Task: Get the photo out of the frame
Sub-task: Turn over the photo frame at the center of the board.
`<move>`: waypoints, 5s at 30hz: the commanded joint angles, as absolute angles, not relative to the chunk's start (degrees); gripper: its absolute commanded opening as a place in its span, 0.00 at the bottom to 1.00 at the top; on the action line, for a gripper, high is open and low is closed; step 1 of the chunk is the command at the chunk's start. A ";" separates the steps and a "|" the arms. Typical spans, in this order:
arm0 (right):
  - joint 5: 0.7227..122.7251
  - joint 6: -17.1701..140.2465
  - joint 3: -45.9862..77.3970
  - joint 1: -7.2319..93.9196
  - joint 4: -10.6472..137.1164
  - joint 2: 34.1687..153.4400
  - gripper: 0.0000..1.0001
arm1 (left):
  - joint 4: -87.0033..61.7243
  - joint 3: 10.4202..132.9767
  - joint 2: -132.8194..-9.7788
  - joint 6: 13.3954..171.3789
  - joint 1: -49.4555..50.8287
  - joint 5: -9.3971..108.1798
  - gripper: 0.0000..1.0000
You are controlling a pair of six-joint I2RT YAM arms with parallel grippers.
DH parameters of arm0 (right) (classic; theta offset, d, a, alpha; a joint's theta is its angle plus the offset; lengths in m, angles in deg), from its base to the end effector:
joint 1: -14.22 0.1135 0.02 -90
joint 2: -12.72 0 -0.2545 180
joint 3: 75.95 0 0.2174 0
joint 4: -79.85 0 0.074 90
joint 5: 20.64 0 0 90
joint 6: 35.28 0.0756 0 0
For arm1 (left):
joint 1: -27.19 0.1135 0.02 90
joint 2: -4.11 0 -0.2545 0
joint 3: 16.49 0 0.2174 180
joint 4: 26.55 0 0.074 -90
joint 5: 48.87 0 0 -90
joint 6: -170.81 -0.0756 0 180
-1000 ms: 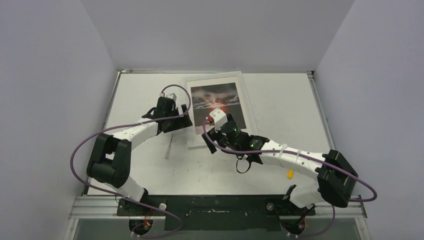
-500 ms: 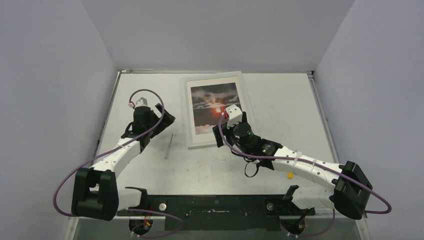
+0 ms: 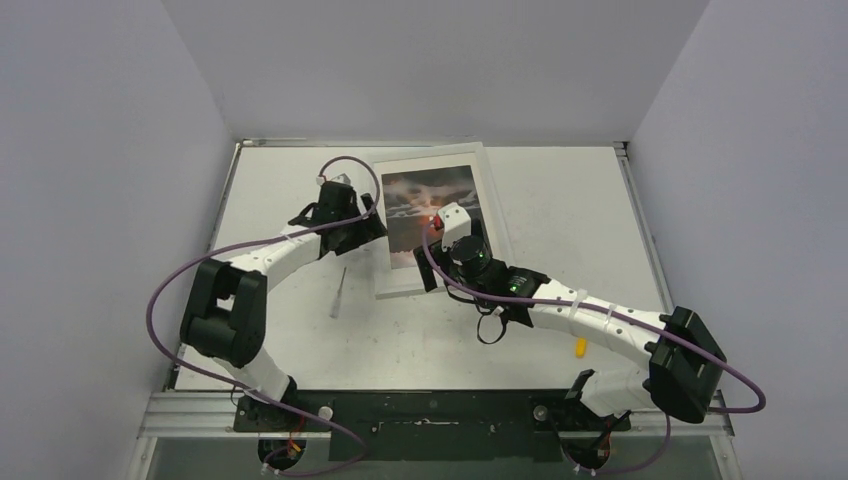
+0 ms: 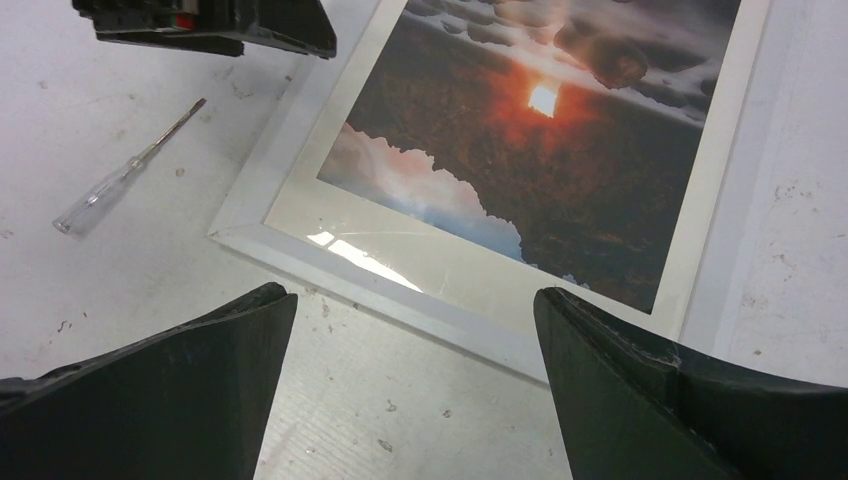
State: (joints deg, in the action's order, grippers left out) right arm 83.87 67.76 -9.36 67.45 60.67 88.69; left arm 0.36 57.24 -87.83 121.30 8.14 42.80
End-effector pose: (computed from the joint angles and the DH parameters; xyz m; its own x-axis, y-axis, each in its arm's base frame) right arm 0.1960 0.2306 0.2546 -0.4241 -0.2026 -0.8827 -0.5626 0.8227 0.0815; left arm 0.3213 -0.1133 0.1939 -0.7338 -0.4332 -0.5232 -0.1720 0.8636 -0.4739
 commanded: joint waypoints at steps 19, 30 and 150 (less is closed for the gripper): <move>84.61 67.04 -10.71 67.70 60.77 87.65 0.95 | 8.59 66.21 -99.90 118.81 4.07 40.03 0.60; 82.73 67.31 -11.79 67.76 60.47 87.15 0.97 | 8.47 66.65 -103.64 118.97 4.29 40.87 0.48; 118.59 29.26 -11.93 92.70 86.99 94.86 0.06 | -7.02 55.14 -69.95 133.30 17.02 77.51 0.98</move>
